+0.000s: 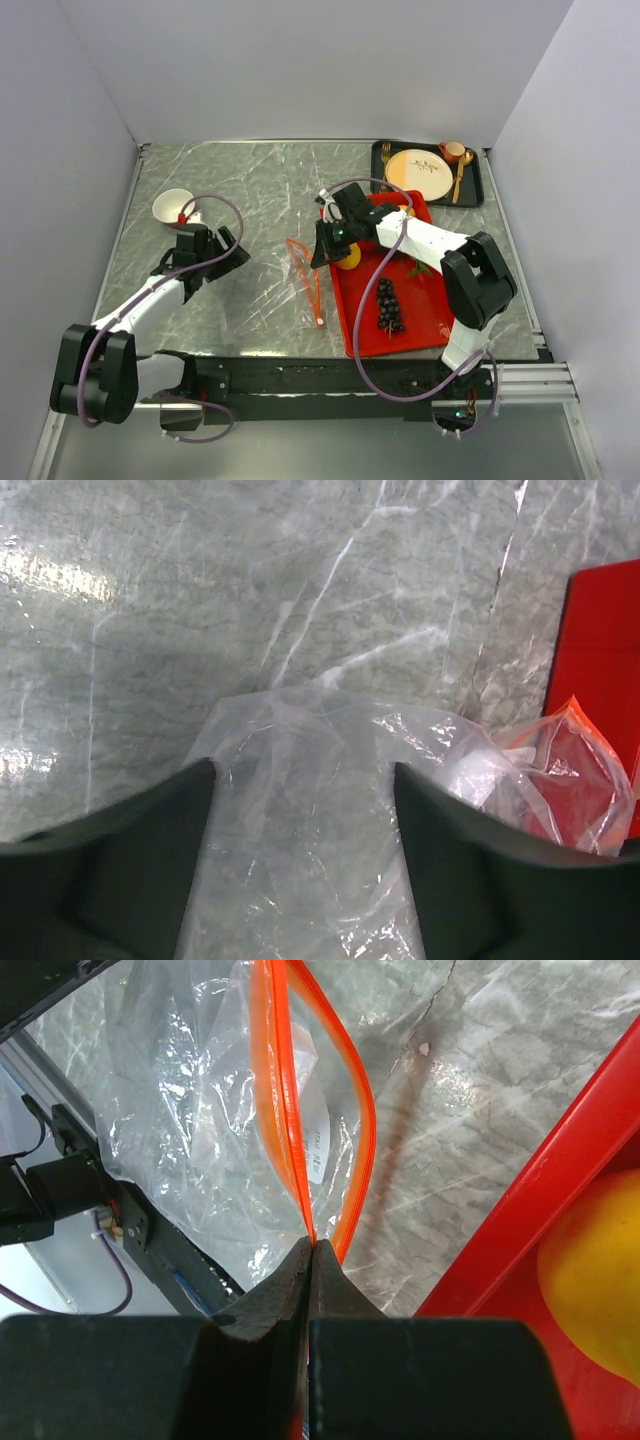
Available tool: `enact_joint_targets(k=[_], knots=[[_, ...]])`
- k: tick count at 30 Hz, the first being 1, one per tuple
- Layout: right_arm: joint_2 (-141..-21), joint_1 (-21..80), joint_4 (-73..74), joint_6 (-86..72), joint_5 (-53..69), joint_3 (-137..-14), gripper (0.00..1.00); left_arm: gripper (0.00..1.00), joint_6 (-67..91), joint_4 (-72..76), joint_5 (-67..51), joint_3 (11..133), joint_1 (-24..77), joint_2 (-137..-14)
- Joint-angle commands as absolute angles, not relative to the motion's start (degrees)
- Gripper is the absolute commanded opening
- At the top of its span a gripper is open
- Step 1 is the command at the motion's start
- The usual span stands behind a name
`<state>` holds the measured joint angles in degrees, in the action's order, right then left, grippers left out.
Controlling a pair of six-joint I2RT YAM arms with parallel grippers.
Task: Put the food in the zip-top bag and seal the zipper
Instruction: Adjust the zipper food storage bag at the center of the board.
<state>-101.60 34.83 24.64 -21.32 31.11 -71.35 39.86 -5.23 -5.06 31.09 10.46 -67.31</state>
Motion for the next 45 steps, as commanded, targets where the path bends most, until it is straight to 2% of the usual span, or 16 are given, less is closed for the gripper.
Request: enact_joint_targets(k=[1, 2, 3, 5, 6, 9, 17, 29, 34, 36, 38, 39, 41, 42, 44, 45], knots=[[-99.84, 34.54, 23.03, -22.06, 31.82, -72.51, 0.03, 0.64, 39.29, -1.76, -4.83, 30.15, 10.2, -66.89], [-99.93, 34.54, 22.68, -22.32, 31.73, -72.25, 0.03, 0.61, 39.55, -1.76, -4.75, 29.89, 10.11, -66.62], [-99.93, 34.63, 22.59, -22.41, 31.64, -72.16, 0.03, 0.49, 39.64, -1.76, -4.49, 29.8, 10.11, -66.19], [-99.93, 34.63, 22.33, -22.67, 31.55, -71.9, 0.03, 0.34, 39.73, -2.19, -3.96, 29.79, 10.02, -65.66], [-100.02, 34.54, 22.32, -22.68, 31.47, -71.81, 0.03, 0.21, 39.55, -2.37, -3.96, 29.88, 9.93, -65.57], [-99.76, 34.63, 22.06, -23.03, 30.94, -71.28, 0.03, 0.01, 39.02, -3.6, -4.04, 30.85, 9.58, -66.18], [-98.0, 34.54, 19.95, -24.69, 29.71, -68.03, 0.01, 0.01, 38.85, -7.11, -0.97, 32.52, 8.18, -66.45], [-89.65, 34.54, 12.93, -31.9, 24.17, -56.87, 0.0, 0.01, 42.1, -16.08, 8.25, 36.12, 0.27, -62.93], [-89.3, 34.8, 10.99, -33.4, 25.48, -55.89, 0.0, 0.01, 41.66, -15.39, 8.26, 37.61, -1.23, -63.98], [-89.91, 35.5, 10.81, -33.49, 26.19, -57.21, 0.01, 0.01, 40.52, -13.81, 3.97, 38.31, -1.49, -63.98], [-90.7, 36.21, 11.07, -34.19, 26.02, -58.44, 0.03, 0.13, 39.29, -14.15, 1.68, 39.89, -1.41, -64.25], [-91.05, 36.56, 10.9, -34.54, 26.1, -59.67, 0.03, 0.31, 38.5, -14.24, -0.51, 41.29, -1.49, -63.81], [-92.28, 37.53, 10.03, -36.47, 26.72, -60.81, 0.04, 0.52, 36.48, -15.11, -3.06, 42.27, -1.41, -62.58], [-92.63, 37.88, 9.76, -37.17, 26.72, -61.86, 0.04, 0.68, 36.04, -15.38, -4.82, 42.88, -1.32, -60.84], [-93.25, 38.76, 7.49, -40.07, 25.93, -62.23, 0.03, 0.74, 35.25, -17.04, -5.8, 43.33, -1.32, -58.9], [-93.43, 38.93, 6.17, -41.21, 25.58, -61.79, 0.03, 0.82, 34.98, -17.4, -7.28, 43.59, -1.41, -57.15]])
